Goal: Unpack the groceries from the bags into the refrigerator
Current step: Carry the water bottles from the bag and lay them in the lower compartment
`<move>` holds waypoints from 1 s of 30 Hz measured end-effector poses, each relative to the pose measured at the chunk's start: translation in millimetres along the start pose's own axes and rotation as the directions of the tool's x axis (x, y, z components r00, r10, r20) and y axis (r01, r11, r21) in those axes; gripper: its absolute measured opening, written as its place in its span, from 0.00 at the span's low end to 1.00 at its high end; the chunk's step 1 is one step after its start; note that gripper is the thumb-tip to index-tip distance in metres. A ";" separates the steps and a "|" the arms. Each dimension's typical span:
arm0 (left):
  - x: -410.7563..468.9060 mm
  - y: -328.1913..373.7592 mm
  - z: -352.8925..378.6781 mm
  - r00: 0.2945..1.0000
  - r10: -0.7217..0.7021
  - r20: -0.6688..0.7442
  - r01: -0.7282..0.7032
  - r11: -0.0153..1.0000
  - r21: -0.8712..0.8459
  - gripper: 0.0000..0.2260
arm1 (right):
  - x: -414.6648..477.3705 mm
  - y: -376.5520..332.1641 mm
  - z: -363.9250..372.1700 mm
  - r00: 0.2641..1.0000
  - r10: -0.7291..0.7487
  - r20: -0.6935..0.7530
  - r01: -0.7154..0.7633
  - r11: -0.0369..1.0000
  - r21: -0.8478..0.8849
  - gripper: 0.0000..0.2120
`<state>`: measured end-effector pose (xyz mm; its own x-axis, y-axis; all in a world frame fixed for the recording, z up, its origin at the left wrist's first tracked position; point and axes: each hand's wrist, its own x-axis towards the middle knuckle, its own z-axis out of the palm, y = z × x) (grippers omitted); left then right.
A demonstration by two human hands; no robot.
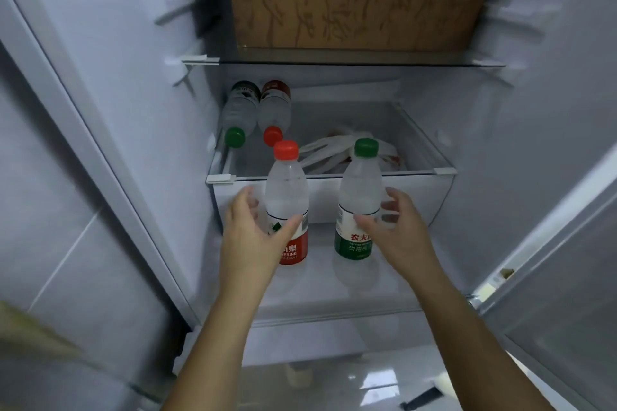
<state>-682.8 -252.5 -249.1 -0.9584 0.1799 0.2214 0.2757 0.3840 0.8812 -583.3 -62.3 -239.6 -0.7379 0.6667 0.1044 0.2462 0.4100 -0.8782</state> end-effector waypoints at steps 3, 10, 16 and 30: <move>20.5 36.3 -11.0 0.992 0.118 -0.033 -0.119 0.993 -0.006 0.36 | 17.4 -34.4 -15.5 0.990 -0.111 -0.085 0.109 0.994 -0.031 0.30; 58.8 69.5 9.8 0.980 0.167 0.105 -0.156 0.982 -0.102 0.09 | 50.4 -67.7 -15.5 0.979 -0.196 0.057 0.204 0.940 -0.273 0.19; 55.5 63.3 16.3 0.982 0.189 0.001 -0.186 0.971 -0.152 0.09 | 37.8 -66.2 -24.9 0.958 -0.287 -0.006 0.272 0.913 -0.302 0.15; 56.8 61.5 18.0 0.975 0.219 -0.032 -0.222 0.963 -0.156 0.09 | 19.1 -149.8 -77.9 0.615 -0.648 -0.449 0.645 0.741 -0.185 0.09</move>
<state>-719.0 -202.4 -189.8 -0.8765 0.2308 0.4226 0.4664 0.1888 0.8642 -585.3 -62.5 -69.7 -0.3311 0.4245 0.8427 -0.1771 0.8493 -0.4974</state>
